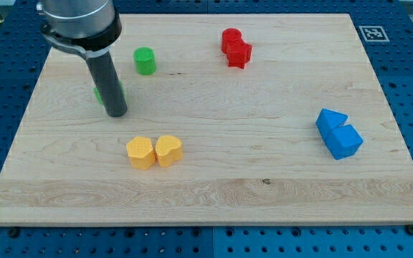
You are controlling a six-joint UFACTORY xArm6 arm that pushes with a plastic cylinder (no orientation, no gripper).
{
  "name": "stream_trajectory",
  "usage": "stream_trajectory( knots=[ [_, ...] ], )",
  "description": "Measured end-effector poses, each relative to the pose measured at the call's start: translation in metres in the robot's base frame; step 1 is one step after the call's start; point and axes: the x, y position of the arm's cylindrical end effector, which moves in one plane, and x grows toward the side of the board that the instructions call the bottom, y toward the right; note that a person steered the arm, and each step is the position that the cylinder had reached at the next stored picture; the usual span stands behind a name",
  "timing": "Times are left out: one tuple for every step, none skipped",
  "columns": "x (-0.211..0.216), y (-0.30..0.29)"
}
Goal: Push the green star into the green circle
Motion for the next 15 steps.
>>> stream_trajectory(
  knots=[
    [-0.007, 0.000],
    [0.012, -0.014],
    [0.012, -0.054],
    [-0.023, -0.065],
    [-0.030, -0.039],
    [-0.021, -0.034],
    [0.008, -0.027],
    [-0.019, -0.014],
    [-0.047, -0.014],
    [-0.047, -0.014],
    [-0.065, -0.013],
    [-0.055, -0.013],
    [-0.013, -0.017],
    [-0.027, -0.005],
    [-0.034, -0.003]
  ],
)
